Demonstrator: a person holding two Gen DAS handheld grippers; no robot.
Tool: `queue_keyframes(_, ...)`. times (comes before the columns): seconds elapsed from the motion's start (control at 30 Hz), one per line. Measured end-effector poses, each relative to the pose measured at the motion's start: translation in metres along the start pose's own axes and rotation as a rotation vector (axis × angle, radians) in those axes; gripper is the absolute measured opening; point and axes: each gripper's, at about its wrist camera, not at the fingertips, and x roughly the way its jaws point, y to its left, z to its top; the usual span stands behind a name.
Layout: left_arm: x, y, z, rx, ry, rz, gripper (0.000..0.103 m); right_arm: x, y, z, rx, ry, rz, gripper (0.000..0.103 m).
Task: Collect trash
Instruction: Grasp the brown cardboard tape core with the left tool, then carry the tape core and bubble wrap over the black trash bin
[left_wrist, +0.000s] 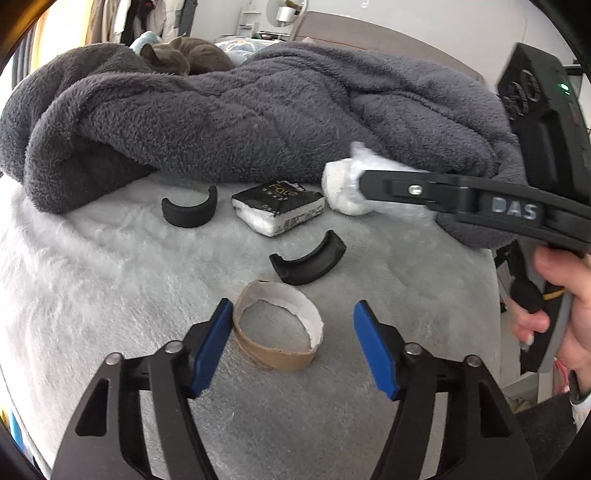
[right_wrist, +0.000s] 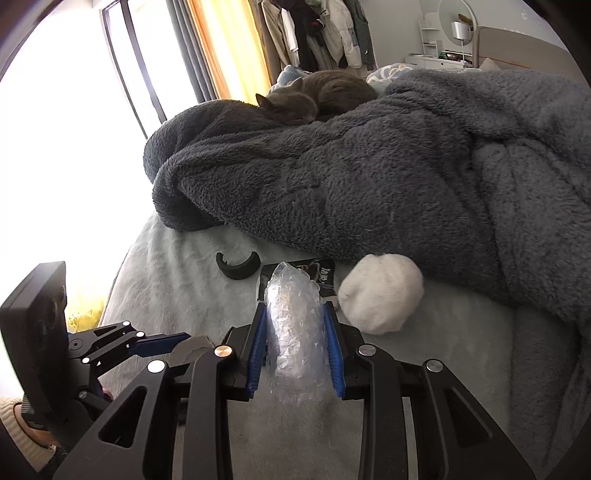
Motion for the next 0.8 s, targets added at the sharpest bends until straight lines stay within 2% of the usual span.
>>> queue_keyframes(0.17, 0.001, 0.004, 0.002, -0.05, -0.007, 0.011, 0.051, -0.012, 0.001, 0.002, 0.011, -0.023, -0.003, 0.03)
queue_keyframes(0.27, -0.005, 0.009, 0.0, -0.088, -0.016, -0.003, 0.051, -0.016, 0.005, 0.001, 0.014, -0.028, -0.002, 0.03)
queue_keyframes(0.43, -0.027, 0.009, -0.007, -0.098, -0.051, 0.008, 0.05, -0.02, 0.015, -0.006, 0.015, -0.021, 0.002, 0.03)
queue_keyframes(0.8, -0.096, 0.017, -0.04, -0.091, -0.129, 0.128, 0.05, -0.021, 0.069, -0.027, -0.008, -0.02, 0.042, 0.03)
